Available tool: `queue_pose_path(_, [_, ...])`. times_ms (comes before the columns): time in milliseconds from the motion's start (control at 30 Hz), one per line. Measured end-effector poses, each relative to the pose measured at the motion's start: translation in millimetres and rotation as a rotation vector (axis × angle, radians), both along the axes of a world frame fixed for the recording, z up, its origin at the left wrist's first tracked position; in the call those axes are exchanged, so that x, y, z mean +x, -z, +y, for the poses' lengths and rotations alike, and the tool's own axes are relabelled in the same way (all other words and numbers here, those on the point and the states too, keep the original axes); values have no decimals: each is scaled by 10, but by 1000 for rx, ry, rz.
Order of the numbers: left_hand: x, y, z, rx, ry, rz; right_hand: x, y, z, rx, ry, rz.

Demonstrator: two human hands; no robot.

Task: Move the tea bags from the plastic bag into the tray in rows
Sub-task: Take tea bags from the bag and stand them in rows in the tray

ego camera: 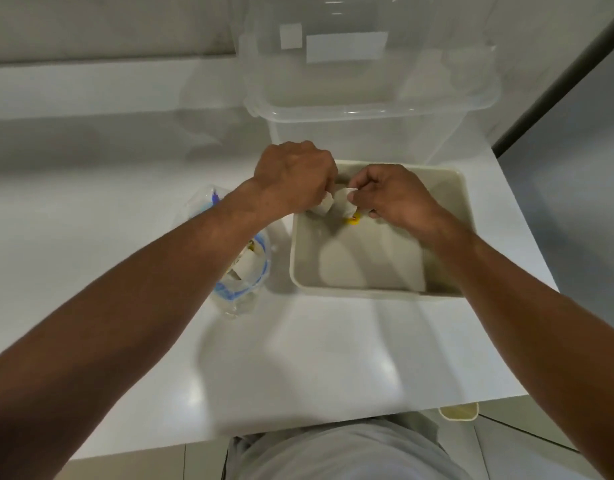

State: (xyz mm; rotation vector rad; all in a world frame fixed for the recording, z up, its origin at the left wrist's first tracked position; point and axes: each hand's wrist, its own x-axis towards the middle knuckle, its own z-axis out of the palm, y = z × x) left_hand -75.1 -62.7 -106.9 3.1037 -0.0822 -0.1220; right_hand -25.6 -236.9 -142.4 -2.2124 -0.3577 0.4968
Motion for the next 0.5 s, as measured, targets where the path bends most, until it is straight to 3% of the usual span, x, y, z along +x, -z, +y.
queue_pose_path(500, [2, 2, -91, 323, 186, 16, 49, 191, 132, -254, -79, -192])
